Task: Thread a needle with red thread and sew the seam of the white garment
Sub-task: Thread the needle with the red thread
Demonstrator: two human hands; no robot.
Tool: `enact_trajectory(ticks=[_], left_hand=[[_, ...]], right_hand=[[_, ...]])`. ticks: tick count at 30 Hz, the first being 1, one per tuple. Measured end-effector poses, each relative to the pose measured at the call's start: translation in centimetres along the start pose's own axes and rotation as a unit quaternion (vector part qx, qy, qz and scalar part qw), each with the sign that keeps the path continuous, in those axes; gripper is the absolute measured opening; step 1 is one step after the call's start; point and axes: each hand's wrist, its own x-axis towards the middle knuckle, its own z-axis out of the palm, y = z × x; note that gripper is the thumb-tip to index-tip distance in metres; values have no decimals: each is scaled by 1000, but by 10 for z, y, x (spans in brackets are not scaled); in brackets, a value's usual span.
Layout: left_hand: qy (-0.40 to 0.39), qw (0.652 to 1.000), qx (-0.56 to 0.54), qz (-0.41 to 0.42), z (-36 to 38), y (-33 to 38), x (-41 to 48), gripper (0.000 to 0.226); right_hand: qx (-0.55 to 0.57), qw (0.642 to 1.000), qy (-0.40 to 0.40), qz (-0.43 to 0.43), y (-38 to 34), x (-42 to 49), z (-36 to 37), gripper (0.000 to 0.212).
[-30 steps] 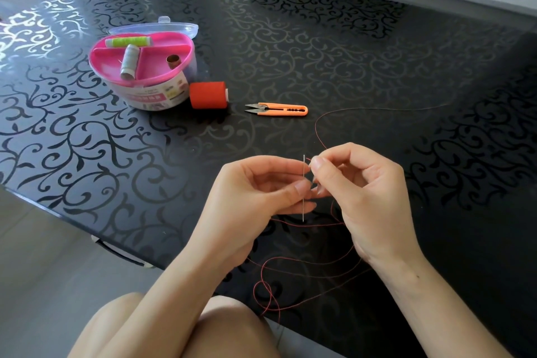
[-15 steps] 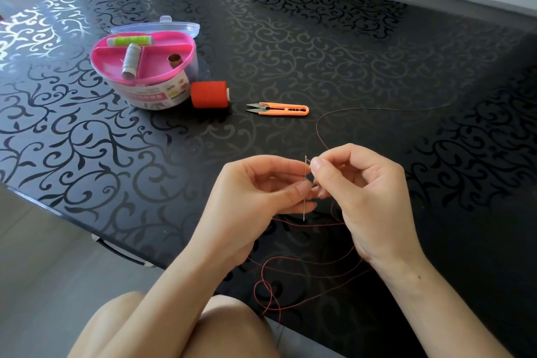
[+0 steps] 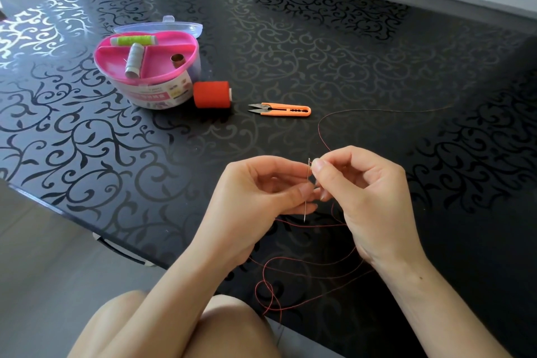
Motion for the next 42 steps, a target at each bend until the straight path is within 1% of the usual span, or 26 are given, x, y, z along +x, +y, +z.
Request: enact_trajectory(ticks=[4, 9, 13, 17, 42], left_hand=[[1, 1000, 20, 12, -1, -1, 0, 14], [2, 999, 35, 19, -1, -1, 0, 14], [6, 1000, 0, 8, 0, -1, 0, 15], [11, 999, -34, -7, -1, 0, 1, 14], [6, 1000, -23, -4, 0, 0, 1, 15]], right_hand=[[-2, 1000, 0, 4, 0, 0, 0, 22], [4, 1000, -2, 13, -2, 0, 1, 22], [21, 1000, 2, 16, -1, 0, 0, 24], [28, 999, 5, 23, 0, 0, 0, 17], [24, 1000, 3, 14, 1, 1, 1, 20]])
